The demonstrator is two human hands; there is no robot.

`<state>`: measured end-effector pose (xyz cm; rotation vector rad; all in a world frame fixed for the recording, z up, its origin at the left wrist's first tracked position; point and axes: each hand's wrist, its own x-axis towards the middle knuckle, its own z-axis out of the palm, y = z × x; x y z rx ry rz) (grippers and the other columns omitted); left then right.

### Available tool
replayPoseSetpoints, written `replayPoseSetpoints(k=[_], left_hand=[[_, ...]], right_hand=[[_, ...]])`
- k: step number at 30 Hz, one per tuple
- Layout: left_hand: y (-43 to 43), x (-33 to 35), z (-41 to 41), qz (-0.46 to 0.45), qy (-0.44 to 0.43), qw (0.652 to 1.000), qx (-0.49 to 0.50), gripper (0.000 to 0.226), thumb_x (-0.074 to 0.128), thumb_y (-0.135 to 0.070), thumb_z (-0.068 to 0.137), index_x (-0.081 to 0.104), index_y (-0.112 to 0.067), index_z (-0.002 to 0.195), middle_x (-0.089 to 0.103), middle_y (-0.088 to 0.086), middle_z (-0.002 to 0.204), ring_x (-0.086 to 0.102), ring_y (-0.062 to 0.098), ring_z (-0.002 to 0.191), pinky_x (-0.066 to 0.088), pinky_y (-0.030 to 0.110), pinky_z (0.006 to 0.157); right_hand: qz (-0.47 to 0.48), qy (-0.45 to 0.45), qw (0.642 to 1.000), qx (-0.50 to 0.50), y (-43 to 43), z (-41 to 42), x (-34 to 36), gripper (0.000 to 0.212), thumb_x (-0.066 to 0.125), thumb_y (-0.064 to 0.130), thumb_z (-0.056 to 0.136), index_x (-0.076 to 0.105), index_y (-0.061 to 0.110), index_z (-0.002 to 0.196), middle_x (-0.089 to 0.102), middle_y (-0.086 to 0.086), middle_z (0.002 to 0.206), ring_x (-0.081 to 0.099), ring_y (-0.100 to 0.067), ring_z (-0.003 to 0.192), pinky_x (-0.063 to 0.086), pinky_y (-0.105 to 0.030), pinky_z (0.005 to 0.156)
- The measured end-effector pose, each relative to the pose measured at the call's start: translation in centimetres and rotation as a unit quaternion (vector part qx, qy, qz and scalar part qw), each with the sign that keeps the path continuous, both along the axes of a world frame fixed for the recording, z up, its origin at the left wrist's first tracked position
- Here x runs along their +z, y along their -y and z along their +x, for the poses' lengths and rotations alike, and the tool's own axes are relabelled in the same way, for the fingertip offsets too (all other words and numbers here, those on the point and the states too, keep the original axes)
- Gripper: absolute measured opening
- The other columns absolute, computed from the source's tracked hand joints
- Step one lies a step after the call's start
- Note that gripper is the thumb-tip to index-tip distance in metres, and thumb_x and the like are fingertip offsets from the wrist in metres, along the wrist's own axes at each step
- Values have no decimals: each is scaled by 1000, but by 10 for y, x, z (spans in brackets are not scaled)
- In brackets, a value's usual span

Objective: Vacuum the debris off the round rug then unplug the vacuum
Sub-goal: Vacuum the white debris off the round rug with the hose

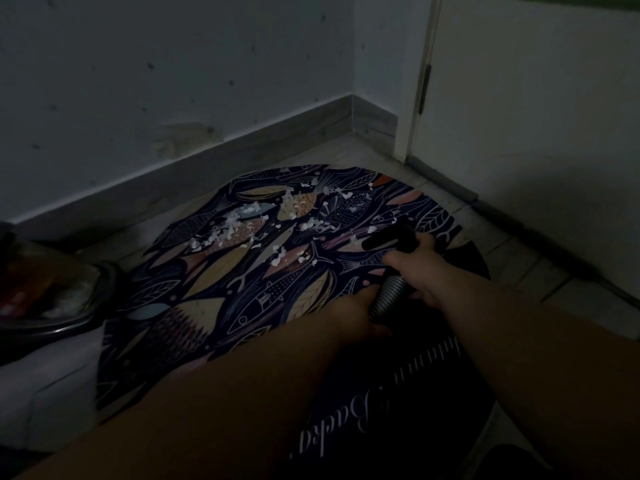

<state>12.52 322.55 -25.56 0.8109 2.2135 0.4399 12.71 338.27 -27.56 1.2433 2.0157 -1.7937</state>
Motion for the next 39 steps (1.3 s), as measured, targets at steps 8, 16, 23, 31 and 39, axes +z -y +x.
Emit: replayPoseSetpoints(k=[8,16,23,31,39], left_hand=[[21,1,0,-8,8,1000,25,88,62,-32,89,0,-26,151,37,6,149,41,23,131,35,23,100],[52,2,3,7,10,998,58,83,63,-29,88,8,-27,150,42,6,145,43,22,129,35,22,98],[77,6,9,5,7,997,74,85,63,-31,88,6,-26,151,38,5,148,41,21,132,33,22,103],[100,10,9,-10,-7,996,89,84,63,-31,88,7,-27,150,43,7,143,43,24,128,35,22,96],[115,6,1,-19,-8,994,108,83,65,-32,87,11,-26,150,42,6,144,44,23,128,36,24,99]], right_hand=[[-21,-11,1000,11,25,-5,1,90,66,22,83,8,45,147,56,-13,119,64,-36,96,57,-51,79],[6,-13,998,60,49,-10,-4,88,67,30,85,8,43,150,51,-11,131,56,-33,107,53,-47,85],[0,-13,996,86,73,-13,-4,83,65,28,88,10,37,150,53,-10,124,55,-26,94,48,-36,72],[-10,-16,993,115,97,-19,-4,84,67,30,87,12,38,150,52,-9,120,56,-28,97,52,-43,83],[-25,-16,992,122,114,-30,-5,85,67,31,87,9,41,149,52,-8,119,55,-30,103,49,-51,95]])
